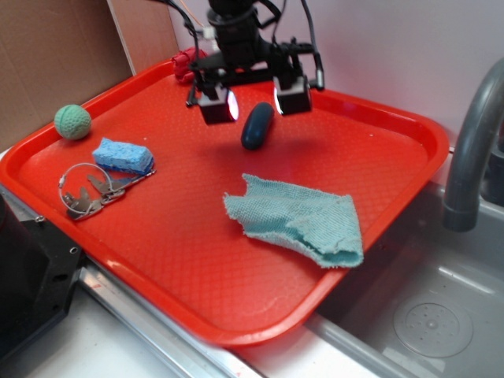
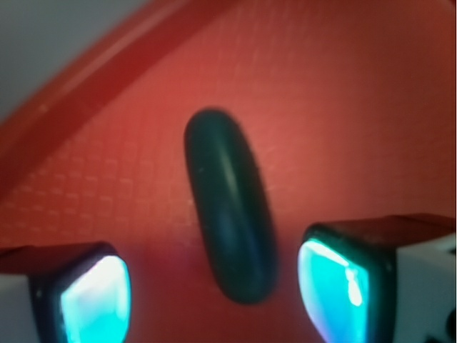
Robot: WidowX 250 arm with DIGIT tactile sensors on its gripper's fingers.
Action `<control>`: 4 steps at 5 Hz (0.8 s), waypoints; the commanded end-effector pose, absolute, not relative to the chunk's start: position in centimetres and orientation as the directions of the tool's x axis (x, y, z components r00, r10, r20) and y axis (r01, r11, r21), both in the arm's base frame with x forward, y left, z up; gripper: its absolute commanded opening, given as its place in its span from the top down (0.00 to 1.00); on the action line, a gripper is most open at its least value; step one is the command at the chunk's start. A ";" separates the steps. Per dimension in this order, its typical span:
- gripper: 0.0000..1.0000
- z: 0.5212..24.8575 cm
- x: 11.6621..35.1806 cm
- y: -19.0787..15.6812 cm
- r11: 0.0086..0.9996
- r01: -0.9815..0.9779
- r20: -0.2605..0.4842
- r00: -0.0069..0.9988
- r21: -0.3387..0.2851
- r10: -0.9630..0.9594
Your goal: Grab the plastic pickle.
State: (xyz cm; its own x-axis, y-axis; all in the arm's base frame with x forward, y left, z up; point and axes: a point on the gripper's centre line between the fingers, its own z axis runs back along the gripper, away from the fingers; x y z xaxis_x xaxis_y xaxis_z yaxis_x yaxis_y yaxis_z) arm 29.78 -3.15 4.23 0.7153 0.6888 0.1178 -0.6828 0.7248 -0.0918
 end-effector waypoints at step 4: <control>1.00 8.1 30.6 -2.8 0.413 -0.911 0.072 0.411 -0.018 0.909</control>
State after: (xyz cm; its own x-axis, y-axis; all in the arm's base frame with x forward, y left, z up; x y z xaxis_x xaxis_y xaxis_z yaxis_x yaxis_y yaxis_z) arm 30.51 -3.49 6.64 0.4324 0.8998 0.0589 -0.9017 0.4308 0.0376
